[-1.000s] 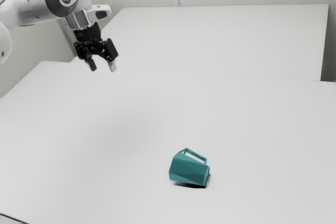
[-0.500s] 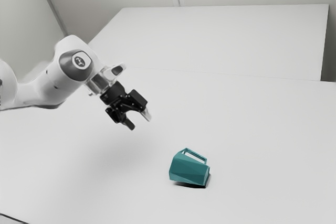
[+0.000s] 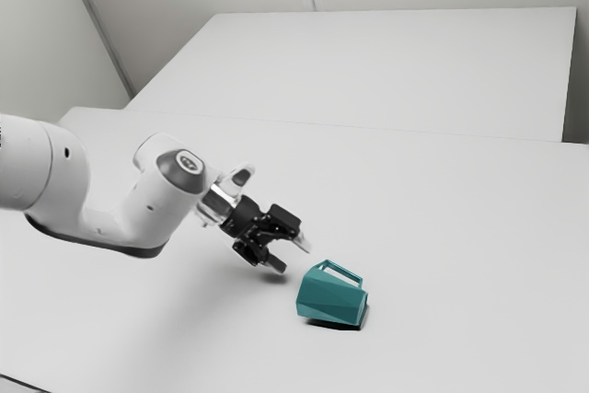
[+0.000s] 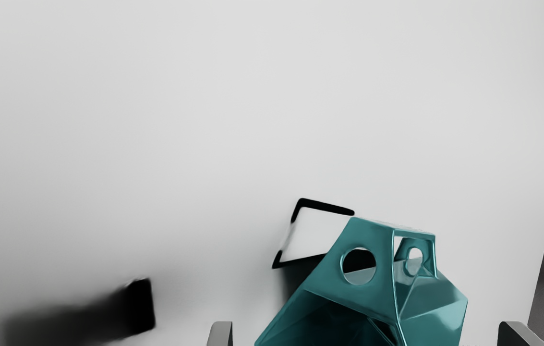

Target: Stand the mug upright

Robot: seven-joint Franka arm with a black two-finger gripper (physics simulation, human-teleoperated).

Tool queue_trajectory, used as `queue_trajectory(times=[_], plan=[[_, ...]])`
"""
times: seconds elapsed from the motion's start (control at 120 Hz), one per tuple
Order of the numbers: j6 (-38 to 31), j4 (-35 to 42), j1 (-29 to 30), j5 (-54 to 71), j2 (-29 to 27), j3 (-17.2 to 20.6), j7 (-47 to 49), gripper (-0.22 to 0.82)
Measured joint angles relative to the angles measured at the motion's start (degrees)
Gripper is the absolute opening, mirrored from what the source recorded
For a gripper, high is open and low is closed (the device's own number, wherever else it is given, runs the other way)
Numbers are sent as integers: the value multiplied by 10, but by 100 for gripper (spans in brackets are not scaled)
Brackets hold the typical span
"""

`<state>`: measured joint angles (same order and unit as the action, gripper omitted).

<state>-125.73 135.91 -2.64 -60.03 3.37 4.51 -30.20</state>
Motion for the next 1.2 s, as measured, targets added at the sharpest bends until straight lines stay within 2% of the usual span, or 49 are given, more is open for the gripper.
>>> queue_trajectory(times=[0.6,0.633,0.767,0.858,0.983,1.2], plan=[[58,22,-5,-132,8,47,-174,60],[59,22,-5,-135,8,48,-180,54],[62,19,-2,-142,7,49,-201,19],[63,15,-1,-144,6,54,-213,3],[64,12,-3,-144,3,65,-226,-8],[63,12,-3,-141,-15,67,-241,-14]])
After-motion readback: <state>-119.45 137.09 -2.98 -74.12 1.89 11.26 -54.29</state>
